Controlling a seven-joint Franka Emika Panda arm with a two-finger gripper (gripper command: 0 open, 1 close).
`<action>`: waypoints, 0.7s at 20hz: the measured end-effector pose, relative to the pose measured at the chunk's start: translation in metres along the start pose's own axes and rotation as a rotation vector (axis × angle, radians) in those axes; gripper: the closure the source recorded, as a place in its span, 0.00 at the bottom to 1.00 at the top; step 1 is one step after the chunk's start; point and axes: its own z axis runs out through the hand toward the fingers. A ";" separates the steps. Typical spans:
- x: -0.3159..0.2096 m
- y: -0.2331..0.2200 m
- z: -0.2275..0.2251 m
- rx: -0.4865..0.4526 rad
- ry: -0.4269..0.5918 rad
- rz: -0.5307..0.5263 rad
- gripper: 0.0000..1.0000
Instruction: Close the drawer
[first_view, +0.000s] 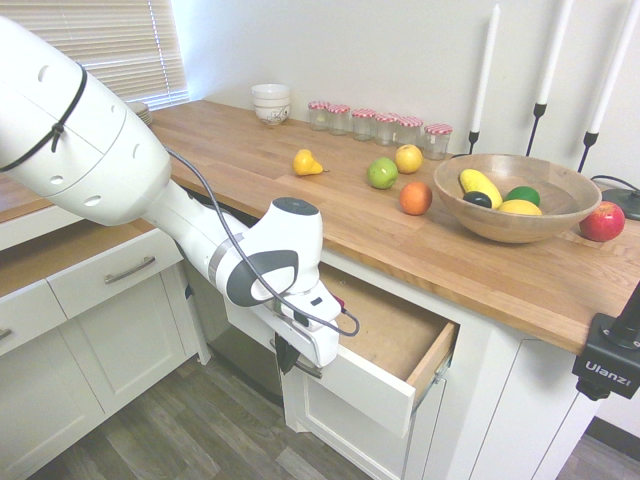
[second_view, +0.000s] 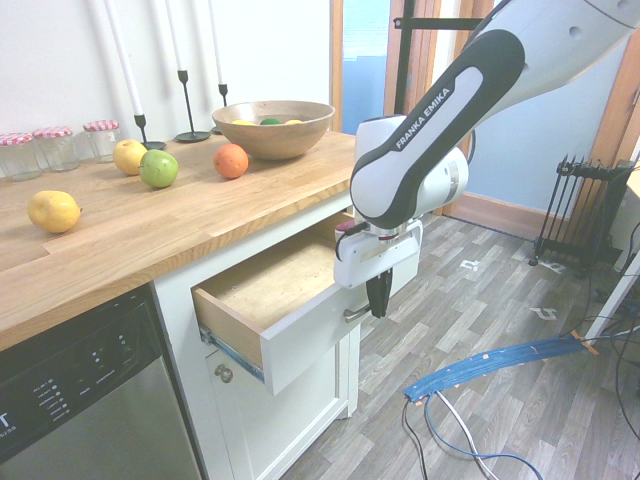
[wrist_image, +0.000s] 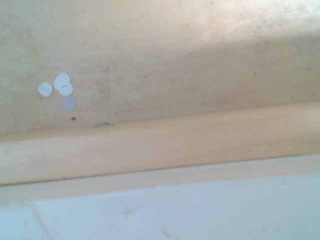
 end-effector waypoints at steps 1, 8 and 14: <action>0.003 -0.005 -0.001 -0.003 -0.001 0.001 1.00; 0.026 -0.037 -0.009 -0.021 0.002 0.014 1.00; 0.045 -0.053 -0.017 -0.022 0.002 0.021 1.00</action>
